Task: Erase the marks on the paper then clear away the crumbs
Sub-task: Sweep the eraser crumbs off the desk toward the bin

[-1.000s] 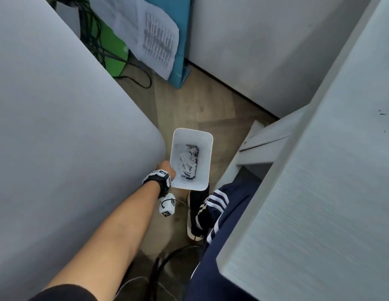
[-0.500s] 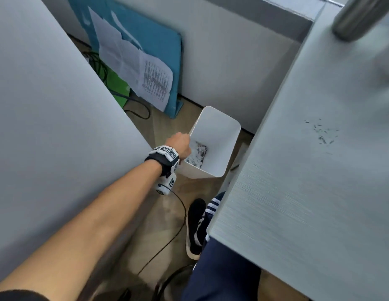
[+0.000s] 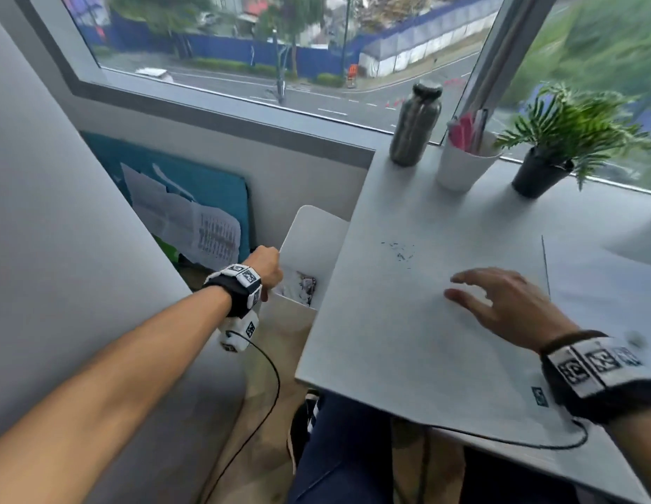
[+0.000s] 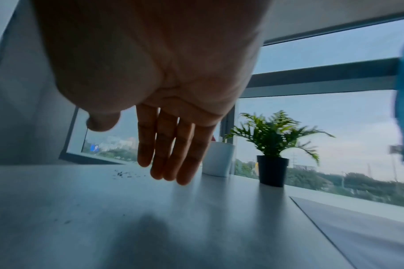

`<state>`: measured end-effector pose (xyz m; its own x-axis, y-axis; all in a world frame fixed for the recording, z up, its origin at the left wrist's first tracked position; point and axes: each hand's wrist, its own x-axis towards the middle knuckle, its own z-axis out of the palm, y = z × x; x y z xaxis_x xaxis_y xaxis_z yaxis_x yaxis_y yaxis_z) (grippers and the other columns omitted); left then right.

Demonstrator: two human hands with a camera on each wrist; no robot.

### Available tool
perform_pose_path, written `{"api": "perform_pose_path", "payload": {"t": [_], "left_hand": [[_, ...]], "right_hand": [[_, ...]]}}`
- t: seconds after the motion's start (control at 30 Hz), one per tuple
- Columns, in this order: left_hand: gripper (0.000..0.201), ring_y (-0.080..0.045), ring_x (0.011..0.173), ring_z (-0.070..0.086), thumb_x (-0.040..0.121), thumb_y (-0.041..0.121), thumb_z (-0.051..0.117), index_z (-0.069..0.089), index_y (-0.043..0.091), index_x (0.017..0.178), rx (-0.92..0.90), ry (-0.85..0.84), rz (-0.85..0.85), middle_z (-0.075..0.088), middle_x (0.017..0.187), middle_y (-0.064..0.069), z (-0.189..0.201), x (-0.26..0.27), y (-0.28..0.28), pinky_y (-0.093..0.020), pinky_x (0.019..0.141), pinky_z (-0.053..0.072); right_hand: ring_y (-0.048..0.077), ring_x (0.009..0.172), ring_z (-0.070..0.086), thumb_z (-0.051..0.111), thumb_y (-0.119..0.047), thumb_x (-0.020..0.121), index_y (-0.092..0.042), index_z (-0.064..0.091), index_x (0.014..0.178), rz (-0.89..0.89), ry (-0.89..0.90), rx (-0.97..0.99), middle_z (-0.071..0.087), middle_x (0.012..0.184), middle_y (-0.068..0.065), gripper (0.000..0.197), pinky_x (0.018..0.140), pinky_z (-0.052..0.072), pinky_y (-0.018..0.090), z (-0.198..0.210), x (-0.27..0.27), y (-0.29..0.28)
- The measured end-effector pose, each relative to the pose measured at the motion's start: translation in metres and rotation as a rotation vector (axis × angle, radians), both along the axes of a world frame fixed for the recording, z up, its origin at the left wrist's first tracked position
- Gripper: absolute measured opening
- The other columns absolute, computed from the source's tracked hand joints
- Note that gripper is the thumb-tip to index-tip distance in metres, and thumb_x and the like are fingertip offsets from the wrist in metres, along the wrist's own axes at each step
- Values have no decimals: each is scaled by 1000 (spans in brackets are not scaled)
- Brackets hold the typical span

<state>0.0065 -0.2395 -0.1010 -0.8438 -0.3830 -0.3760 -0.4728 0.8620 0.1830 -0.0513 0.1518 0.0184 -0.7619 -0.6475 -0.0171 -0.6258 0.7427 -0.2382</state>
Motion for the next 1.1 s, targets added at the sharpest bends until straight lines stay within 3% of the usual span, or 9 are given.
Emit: {"api": "perform_pose_path", "payload": {"t": [0.1,0.2,0.3,0.43,0.53,0.67,0.8,0.97,1.1], "left_hand": [[31,-42,104,63,87,4,46,62,-8,111,-22,6,2,63,117,-27,21,-2,7,-42,83,54],[30,-42,102,64,86,1,44,63,-8,108,-40,27,-27,64,115,-27,39,-5,13,-40,81,54],[31,-41,106,63,87,2,44,63,-8,110,-67,28,-54,64,118,-27,55,-5,18,-40,84,52],[30,-42,108,61,88,3,45,61,-7,112,-93,27,-68,62,120,-27,64,-3,23,-41,87,51],[31,-41,109,61,88,4,47,61,-7,113,-101,28,-88,62,121,-26,66,-1,23,-41,86,51],[27,-40,104,63,88,3,48,63,-7,108,-86,18,-117,65,115,-26,69,0,29,-38,80,51],[23,-38,99,67,92,18,60,64,-3,100,-75,8,-150,67,109,-23,69,2,33,-36,74,52],[27,-41,104,62,90,4,46,61,-8,109,-111,9,-151,62,119,-26,70,5,33,-37,78,51],[29,-42,108,61,90,4,46,60,-7,112,-125,16,-163,61,122,-26,72,5,32,-37,81,51]], "right_hand": [[15,144,28,28,-72,87,-19,38,147,15,-105,166,33,156,-1,81,118,25,36,-15,-11,-24],[23,151,3,18,-83,79,-10,8,154,-93,-182,293,3,163,10,105,122,11,44,-31,-20,-45],[29,150,-9,25,-90,73,-5,-9,153,-271,-250,376,-13,162,14,122,122,2,45,-44,-18,-72],[39,148,-11,23,-98,63,3,-11,151,-375,-314,397,-15,159,24,138,121,-6,46,-40,4,-131],[40,147,-16,18,-99,60,3,-11,151,-274,-314,386,-17,158,25,140,120,-8,49,-42,27,-176],[32,148,-19,26,-92,72,0,-13,151,-94,-347,239,-21,159,18,127,121,-8,44,-45,50,-213],[31,150,-11,28,-87,77,0,-8,152,-62,-277,201,-13,161,17,120,122,-2,44,-33,28,-203],[35,150,-4,21,-88,77,3,-5,152,-342,-289,418,-8,161,22,121,123,-2,41,-16,-18,-149],[32,150,-7,27,-91,72,1,-6,152,-122,-224,356,-10,161,19,127,123,-3,41,-37,10,-178]]}}
